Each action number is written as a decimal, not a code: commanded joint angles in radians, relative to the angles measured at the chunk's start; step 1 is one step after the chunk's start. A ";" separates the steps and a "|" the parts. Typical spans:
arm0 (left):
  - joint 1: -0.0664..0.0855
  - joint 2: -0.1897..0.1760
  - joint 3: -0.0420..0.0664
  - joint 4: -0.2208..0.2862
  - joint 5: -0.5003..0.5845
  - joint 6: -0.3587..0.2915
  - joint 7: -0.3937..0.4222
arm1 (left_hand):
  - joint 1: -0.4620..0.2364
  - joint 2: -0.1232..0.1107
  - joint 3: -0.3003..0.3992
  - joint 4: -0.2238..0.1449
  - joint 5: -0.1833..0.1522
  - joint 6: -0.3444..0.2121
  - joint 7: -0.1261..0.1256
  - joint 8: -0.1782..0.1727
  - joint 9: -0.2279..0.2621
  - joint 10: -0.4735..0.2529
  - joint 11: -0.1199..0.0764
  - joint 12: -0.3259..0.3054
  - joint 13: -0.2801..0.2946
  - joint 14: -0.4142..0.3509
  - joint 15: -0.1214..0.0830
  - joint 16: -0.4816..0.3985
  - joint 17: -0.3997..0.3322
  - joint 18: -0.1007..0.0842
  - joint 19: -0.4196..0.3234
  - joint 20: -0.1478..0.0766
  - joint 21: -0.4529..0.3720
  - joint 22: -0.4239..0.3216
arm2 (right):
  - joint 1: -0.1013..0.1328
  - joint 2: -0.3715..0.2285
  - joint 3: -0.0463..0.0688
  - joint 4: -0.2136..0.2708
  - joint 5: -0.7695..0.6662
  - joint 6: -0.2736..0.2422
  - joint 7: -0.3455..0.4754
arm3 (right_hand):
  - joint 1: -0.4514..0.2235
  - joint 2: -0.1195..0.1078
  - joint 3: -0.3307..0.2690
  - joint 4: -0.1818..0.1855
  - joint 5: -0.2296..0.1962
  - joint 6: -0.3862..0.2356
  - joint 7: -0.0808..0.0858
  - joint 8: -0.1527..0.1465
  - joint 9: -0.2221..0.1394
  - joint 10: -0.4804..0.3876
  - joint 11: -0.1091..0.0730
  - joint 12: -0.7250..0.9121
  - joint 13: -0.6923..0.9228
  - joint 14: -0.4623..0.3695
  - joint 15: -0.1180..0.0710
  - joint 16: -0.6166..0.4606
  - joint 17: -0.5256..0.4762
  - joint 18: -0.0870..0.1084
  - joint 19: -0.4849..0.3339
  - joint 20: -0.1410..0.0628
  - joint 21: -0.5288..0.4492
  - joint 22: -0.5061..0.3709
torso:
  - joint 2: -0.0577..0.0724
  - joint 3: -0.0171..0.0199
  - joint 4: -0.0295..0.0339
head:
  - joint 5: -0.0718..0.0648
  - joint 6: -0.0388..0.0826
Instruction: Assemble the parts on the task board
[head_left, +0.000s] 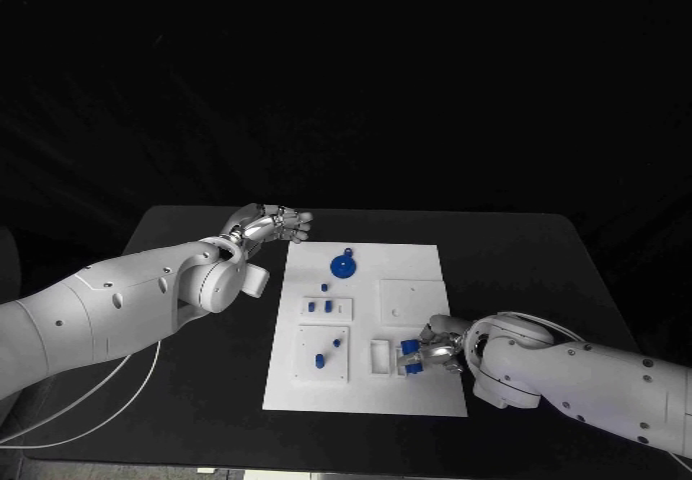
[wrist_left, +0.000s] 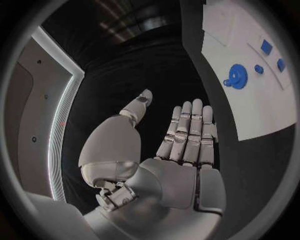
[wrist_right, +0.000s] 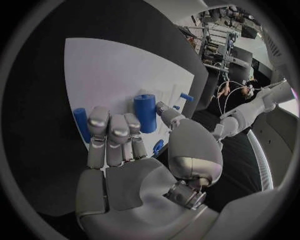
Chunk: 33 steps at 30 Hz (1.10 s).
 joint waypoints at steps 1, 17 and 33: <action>0.001 0.001 0.001 0.002 0.005 0.016 0.005 | -0.005 0.007 -0.004 -0.002 0.000 -0.005 -0.001 0.005 -0.001 -0.005 -0.004 0.002 -0.001 -0.003 0.001 -0.005 0.002 0.020 0.009 0.001 -0.005 -0.001 | 0.002 -0.015 0.001 0.027 0.071 -0.023 -0.010 | -0.020 0.001 0.007 0.002 0.003 0.018 0.008 0.007 0.007 0.008 0.001 -0.005 0.000 0.002 -0.008 -0.006 0.002 0.070 0.001 0.008 0.003 0.018 | 0.000 0.0001 0.0007 | 0.001 0.000; 0.001 0.004 0.000 0.005 0.005 0.017 0.001 | -0.006 0.005 -0.006 -0.002 0.001 -0.006 0.000 0.005 -0.002 -0.007 -0.003 0.002 -0.002 -0.005 0.002 -0.008 0.003 0.019 0.008 0.002 -0.007 0.000 | 0.034 0.014 0.003 0.050 0.087 0.008 -0.035 | -0.055 -0.011 0.006 0.005 0.003 0.024 0.005 0.004 0.009 0.007 -0.002 -0.013 -0.003 0.002 -0.011 -0.011 0.005 0.070 -0.001 0.008 0.005 0.017 | 0.000 -0.0012 0.0018 | 0.003 -0.001; 0.001 0.007 0.000 0.005 0.005 0.023 0.001 | -0.007 0.005 -0.007 -0.002 0.001 -0.006 0.000 0.004 -0.002 -0.007 -0.003 0.001 -0.002 -0.005 0.002 -0.009 0.003 0.019 0.008 0.003 -0.008 0.000 | 0.034 0.090 -0.002 -0.015 0.005 0.054 -0.040 | -0.082 -0.018 -0.009 0.004 0.003 0.024 0.005 0.000 0.009 0.002 -0.002 -0.019 -0.005 0.002 -0.011 -0.014 0.007 0.070 -0.003 0.007 0.005 0.016 | 0.000 -0.0015 0.0016 | 0.008 -0.003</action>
